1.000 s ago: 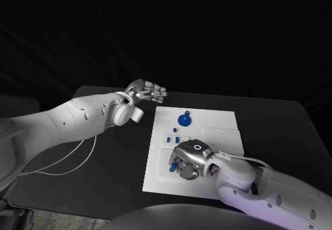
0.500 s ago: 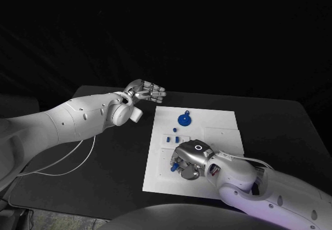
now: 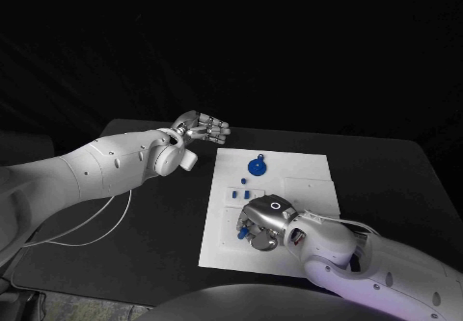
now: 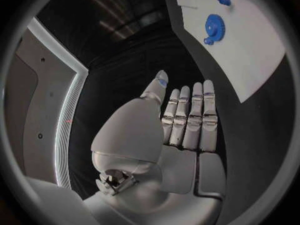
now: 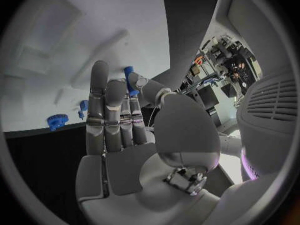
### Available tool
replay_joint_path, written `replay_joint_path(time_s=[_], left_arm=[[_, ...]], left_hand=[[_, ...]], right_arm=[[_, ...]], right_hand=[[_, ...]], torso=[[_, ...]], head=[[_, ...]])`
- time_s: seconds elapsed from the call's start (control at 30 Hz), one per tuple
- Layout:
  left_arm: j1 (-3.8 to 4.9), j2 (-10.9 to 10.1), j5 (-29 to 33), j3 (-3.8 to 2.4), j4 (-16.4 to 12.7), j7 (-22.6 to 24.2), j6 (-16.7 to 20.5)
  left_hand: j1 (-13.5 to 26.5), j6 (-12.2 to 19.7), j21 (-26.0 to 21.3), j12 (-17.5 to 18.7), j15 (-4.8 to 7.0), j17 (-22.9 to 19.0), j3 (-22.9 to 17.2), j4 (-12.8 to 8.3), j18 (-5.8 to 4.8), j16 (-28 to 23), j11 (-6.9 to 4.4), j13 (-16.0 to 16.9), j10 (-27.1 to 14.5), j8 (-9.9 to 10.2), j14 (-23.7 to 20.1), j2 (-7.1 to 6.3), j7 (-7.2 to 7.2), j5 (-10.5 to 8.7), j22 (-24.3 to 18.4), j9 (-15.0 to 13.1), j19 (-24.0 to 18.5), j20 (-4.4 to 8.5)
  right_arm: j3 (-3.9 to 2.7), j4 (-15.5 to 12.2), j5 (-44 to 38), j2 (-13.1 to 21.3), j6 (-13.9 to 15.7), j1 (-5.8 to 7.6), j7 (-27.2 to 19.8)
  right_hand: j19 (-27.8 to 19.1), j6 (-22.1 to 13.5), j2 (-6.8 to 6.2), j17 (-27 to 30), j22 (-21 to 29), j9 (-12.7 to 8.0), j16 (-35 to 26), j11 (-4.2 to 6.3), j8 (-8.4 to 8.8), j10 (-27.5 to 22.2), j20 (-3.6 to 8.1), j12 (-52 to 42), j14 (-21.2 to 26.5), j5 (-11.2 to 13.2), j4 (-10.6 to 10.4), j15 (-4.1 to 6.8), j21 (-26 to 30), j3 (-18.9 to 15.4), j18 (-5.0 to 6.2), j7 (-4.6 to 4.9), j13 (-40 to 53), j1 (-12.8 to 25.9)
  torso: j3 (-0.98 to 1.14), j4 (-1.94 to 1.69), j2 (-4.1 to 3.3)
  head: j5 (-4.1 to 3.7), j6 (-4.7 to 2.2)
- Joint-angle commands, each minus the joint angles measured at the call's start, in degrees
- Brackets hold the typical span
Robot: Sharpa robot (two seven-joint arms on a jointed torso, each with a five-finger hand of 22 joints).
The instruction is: Assemble the parts on the task board
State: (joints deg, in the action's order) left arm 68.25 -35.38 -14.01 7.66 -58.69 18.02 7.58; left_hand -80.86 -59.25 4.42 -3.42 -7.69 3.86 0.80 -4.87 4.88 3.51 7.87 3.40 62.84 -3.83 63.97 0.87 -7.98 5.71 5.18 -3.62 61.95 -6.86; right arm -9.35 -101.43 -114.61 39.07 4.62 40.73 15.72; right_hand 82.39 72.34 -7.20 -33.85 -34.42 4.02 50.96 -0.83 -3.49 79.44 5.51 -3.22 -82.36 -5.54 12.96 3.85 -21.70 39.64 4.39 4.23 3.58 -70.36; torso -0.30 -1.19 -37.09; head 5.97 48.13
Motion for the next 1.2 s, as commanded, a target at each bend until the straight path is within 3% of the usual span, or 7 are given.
replay_joint_path(time_s=[0.03,0.23,0.5,0.67,0.77,0.9,1.2], left_arm=[[-0.08,0.19,0.33,-0.03,-0.06,0.17,-0.92],[-0.09,0.35,0.33,-0.03,0.00,0.08,-1.05],[-0.10,0.42,0.33,-0.01,0.09,-0.02,-1.20],[-0.10,0.36,0.33,0.00,0.09,-0.11,-1.24],[-0.10,0.31,0.33,0.00,0.08,-0.23,-1.26],[-0.10,0.26,0.33,0.01,0.06,-0.35,-1.32],[-0.10,0.09,0.33,0.02,0.01,-0.50,-1.37]], left_hand=[[-0.01,0.20,0.34,-0.08,-0.06,-0.05,0.40,-0.05,0.51,0.01,0.18,-0.06,-0.39,0.15,-0.27,0.54,-0.34,-0.09,-0.07,-0.04,0.29,-0.09],[-0.06,0.24,0.34,-0.08,-0.10,-0.06,0.44,0.01,0.53,-0.01,0.20,-0.07,-0.46,0.16,-0.39,0.57,-0.33,-0.17,-0.17,-0.04,0.27,-0.12],[-0.06,0.24,0.34,-0.08,-0.10,-0.06,0.44,0.01,0.53,-0.01,0.20,-0.07,-0.46,0.16,-0.39,0.57,-0.33,-0.17,-0.17,-0.04,0.27,-0.12],[-0.06,0.24,0.34,-0.08,-0.10,-0.06,0.44,0.01,0.53,-0.01,0.20,-0.07,-0.46,0.16,-0.39,0.57,-0.33,-0.17,-0.17,-0.04,0.27,-0.12],[-0.04,0.26,0.34,-0.07,-0.10,-0.05,0.46,0.07,0.54,0.00,0.21,-0.07,-0.48,0.16,-0.40,0.56,-0.35,-0.24,-0.19,-0.04,0.27,-0.13],[-0.06,0.26,0.33,-0.07,-0.11,-0.06,0.46,0.07,0.54,-0.01,0.21,-0.07,-0.49,0.16,-0.41,0.56,-0.35,-0.32,-0.20,-0.04,0.26,-0.13],[-0.02,0.31,0.33,-0.08,-0.12,-0.05,0.49,0.12,0.54,0.00,0.22,-0.06,-0.50,0.17,-0.43,0.53,-0.37,-0.40,-0.21,-0.04,0.26,-0.14]], right_arm=[[0.04,0.17,-1.01,-0.43,-2.31,-0.07,0.40],[0.08,0.85,-1.48,-1.43,-3.71,-0.06,0.80],[0.71,1.33,-1.34,-1.85,-3.57,-0.04,0.82],[0.80,1.30,-0.93,-1.75,-1.67,-0.04,0.99],[0.83,1.25,-0.88,-1.63,-0.14,-0.04,1.20],[0.84,1.19,-0.83,-1.39,1.25,-0.05,1.37],[0.84,0.81,-0.57,-1.08,4.36,-0.05,1.46]], right_hand=[[0.31,0.57,0.42,0.02,-0.07,0.08,-0.10,-0.01,-0.15,0.48,0.04,-0.21,0.10,0.14,-0.11,0.35,0.26,0.36,1.08,0.06,0.07,-0.29],[0.04,0.34,0.39,0.13,-0.29,0.04,-0.31,-0.10,-0.15,0.22,0.01,-0.21,0.24,-0.10,-0.14,0.29,0.37,0.10,1.08,0.14,0.06,-0.41],[-0.21,-0.69,-0.23,0.38,-0.73,-0.11,-0.59,-0.32,-0.10,-1.02,-0.21,-0.19,0.18,0.17,-0.41,0.08,0.54,-2.15,1.06,0.40,0.00,-0.42],[0.23,-4.14,-2.26,0.39,-0.32,-0.28,-0.43,-1.46,-0.07,-4.76,-0.72,-0.18,0.09,-1.46,-1.22,-0.63,1.14,-5.45,1.27,1.16,-0.10,-0.40],[0.36,-5.46,-3.75,0.32,-0.57,-0.23,-0.11,-2.42,-0.06,-7.59,-1.42,-0.15,-0.02,-2.58,-0.85,-1.58,0.98,-4.95,2.19,1.64,-0.15,-0.78],[0.18,-6.67,-5.42,0.37,-0.99,-0.23,0.08,-3.52,-0.06,-11.60,-2.15,-0.14,0.27,-2.99,-0.78,-2.10,0.74,-5.30,3.29,2.00,-0.20,-0.87],[0.54,-11.04,-5.97,0.85,0.35,-0.28,0.32,-5.10,-0.10,-18.94,-3.44,-0.49,1.22,-4.08,-1.80,-3.14,2.48,-14.06,4.59,1.60,-0.22,-4.29]], torso=[[-0.08,-0.11,0.05],[-0.06,-0.17,0.01],[-0.05,-0.23,0.01],[-0.05,-0.25,0.00],[-0.03,-0.26,-0.01],[-0.03,-0.32,0.01],[-0.05,-0.38,0.00]], head=[[-0.15,-0.02],[-0.24,-0.10],[-0.25,-0.04],[-0.25,0.00],[-0.27,-0.03],[-0.38,-0.09],[-0.67,-0.29]])
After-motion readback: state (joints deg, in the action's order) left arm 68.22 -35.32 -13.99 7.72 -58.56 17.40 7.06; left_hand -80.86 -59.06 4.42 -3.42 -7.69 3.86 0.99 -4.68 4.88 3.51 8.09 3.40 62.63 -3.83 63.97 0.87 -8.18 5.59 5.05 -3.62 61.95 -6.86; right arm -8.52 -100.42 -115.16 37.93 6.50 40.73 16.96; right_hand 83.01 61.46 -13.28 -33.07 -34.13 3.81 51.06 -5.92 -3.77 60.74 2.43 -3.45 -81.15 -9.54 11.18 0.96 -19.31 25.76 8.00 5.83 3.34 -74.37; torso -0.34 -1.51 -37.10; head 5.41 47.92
